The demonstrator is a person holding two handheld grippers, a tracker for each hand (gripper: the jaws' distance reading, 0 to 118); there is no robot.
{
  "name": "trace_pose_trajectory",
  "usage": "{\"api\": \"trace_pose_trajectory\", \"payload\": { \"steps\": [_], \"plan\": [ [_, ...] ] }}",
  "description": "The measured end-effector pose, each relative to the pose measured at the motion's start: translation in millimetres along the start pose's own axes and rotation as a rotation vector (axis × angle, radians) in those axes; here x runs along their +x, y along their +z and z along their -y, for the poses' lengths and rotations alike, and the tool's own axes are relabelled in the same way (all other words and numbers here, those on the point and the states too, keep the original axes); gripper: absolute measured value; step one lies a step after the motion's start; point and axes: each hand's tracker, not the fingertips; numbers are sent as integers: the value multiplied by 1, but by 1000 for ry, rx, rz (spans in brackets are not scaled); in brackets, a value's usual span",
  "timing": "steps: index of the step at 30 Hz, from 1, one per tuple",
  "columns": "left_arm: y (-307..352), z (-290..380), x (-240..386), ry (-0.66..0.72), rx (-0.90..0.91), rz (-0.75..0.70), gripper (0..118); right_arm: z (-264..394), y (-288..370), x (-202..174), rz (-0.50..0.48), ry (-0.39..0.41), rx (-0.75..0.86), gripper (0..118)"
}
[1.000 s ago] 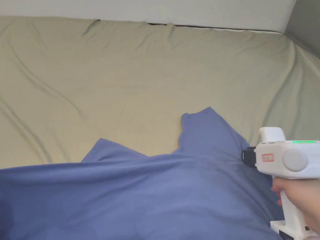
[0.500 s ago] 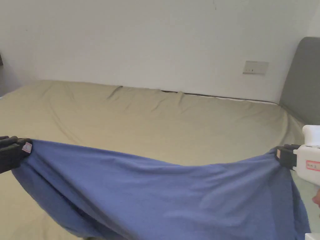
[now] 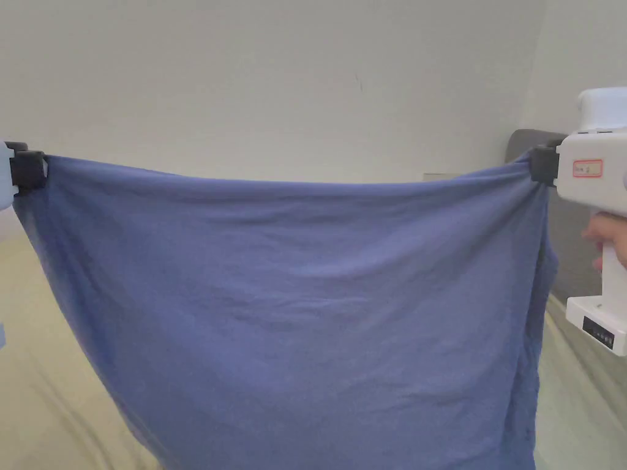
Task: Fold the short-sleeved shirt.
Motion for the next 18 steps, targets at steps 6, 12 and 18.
{"api": "trace_pose_trajectory", "payload": {
  "steps": [6,12,18],
  "plan": [
    [-53,-42,1,31,7,-17,3,-43,-69,2,37,-75,14,6],
    [-107,-85,11,-57,54,-74,3,-87,-132,-6,55,-65,77,6],
    [-161,-110,-4,-5,67,-92,3,-120,-173,-12,61,-69,150,6]
  ]
}}
